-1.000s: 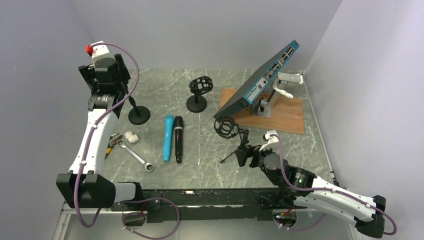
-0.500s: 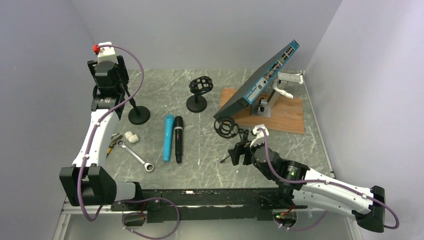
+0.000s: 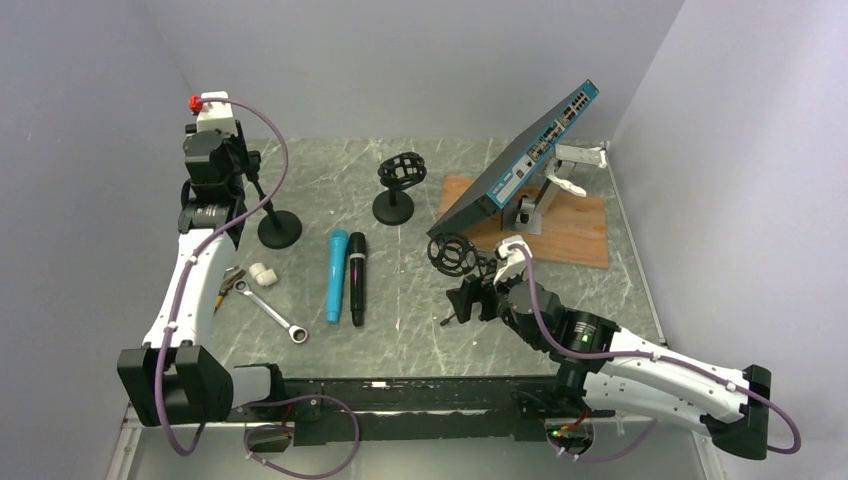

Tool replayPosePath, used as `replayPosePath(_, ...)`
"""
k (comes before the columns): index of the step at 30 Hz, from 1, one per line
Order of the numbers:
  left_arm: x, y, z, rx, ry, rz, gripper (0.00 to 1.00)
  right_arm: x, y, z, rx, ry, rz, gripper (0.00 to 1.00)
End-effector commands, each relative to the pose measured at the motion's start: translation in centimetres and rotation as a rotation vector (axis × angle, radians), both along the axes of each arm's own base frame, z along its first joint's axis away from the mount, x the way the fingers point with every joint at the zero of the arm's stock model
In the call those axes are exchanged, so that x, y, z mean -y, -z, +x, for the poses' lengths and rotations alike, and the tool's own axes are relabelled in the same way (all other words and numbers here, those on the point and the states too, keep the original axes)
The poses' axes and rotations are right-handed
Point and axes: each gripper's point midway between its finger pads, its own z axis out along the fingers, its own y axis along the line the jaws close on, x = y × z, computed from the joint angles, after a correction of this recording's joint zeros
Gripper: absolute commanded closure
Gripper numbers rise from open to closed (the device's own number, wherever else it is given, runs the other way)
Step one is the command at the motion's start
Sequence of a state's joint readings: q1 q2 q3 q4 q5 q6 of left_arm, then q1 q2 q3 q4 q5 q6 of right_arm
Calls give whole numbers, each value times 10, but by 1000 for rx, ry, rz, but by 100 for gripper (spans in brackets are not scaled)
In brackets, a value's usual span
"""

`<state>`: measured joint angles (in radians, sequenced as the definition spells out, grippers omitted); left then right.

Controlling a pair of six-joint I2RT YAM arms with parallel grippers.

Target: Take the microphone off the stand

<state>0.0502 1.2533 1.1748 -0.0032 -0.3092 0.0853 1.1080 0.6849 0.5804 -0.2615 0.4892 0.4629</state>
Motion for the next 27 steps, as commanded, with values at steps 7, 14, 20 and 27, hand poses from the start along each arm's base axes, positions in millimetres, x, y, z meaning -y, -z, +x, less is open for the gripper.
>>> replayPosePath(7,16,-88,-37,232,90,13,100,-8,-21,-1,6,-13,37,9)
replayPosePath(14,51,-135,-69,313,230,-18,100,-1,-29,-3,-1,7,48,7)
replayPosePath(20,112,-161,-101,330,435,-6,100,8,-43,-1,20,30,31,6)
replayPosePath(27,190,-161,-135,347,692,-32,100,13,-85,1,89,28,51,3)
